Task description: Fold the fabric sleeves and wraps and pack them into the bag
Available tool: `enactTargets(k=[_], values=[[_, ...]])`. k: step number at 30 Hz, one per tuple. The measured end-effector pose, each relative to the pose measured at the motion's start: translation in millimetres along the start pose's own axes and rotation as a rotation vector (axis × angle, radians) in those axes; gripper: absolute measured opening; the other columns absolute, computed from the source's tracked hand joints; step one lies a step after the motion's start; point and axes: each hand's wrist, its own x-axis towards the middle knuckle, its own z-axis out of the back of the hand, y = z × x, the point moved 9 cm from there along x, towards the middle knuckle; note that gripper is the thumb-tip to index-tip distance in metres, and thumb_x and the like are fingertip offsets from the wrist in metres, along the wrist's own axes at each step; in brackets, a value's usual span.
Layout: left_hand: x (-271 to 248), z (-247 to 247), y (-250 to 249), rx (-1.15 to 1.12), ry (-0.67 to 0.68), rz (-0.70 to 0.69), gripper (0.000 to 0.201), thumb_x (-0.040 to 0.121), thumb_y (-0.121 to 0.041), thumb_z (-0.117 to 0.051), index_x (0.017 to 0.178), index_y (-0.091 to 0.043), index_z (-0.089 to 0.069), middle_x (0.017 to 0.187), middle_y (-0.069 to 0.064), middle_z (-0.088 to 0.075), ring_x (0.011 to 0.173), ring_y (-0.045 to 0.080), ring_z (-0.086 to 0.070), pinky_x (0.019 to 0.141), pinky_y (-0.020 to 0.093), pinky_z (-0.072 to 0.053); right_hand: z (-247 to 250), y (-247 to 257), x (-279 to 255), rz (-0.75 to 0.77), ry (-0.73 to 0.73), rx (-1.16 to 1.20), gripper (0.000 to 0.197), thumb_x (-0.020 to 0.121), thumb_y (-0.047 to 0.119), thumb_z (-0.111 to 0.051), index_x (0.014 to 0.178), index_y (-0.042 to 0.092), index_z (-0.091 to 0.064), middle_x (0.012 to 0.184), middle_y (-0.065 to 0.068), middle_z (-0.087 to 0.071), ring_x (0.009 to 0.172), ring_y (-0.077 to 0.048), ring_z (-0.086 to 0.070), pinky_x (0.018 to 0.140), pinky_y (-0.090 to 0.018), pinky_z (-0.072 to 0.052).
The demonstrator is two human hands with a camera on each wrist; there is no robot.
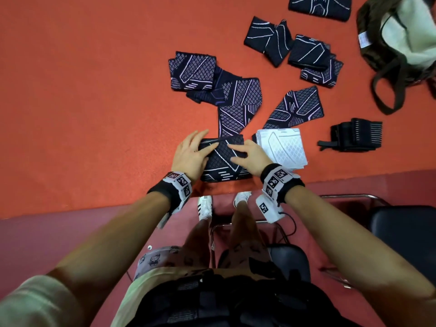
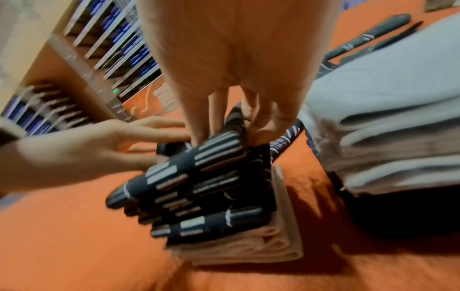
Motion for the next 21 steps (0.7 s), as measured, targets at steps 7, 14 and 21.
enactTargets(k=[7,14,21], values=[[-10,-37,11,0.232,0.366,0.036,0.083,0.084,-0.071,-0.030,0.149,-0.034,0.009,0.157,-0.011,0.017,0.146,0.025,0.013,0.112,0.064,0.001,-4,0,-5,0.030,-0.033,-0.370,0.059,0.083,0.039,-0.067,0.137,0.037,-0.044,0.118,-0.005,-0.035,0.114,-0.024,-0.038,0.107,-0.034,-0.032],[18,-10,-7,0.291,0.388,-0.017,0.085,0.084,-0.067,-0.044,0.150,-0.028,-0.008,0.157,0.001,-0.014,0.146,0.023,0.006,0.109,0.069,0.002,11,19,-4,0.050,0.015,-0.475,0.058,0.083,0.038,-0.066,0.137,0.031,-0.046,0.153,-0.010,-0.012,0.137,-0.031,-0.018,0.115,-0.041,-0.021],[115,63,-53,0.121,0.201,0.002,0.065,0.088,-0.049,-0.054,0.143,-0.024,-0.031,0.146,0.003,-0.034,0.141,0.024,-0.018,0.114,0.058,-0.014,119,8,14,-0.060,-0.118,-0.234,0.060,0.086,0.033,-0.064,0.140,0.020,-0.041,0.142,-0.014,-0.038,0.133,-0.031,-0.032,0.113,-0.041,-0.027]])
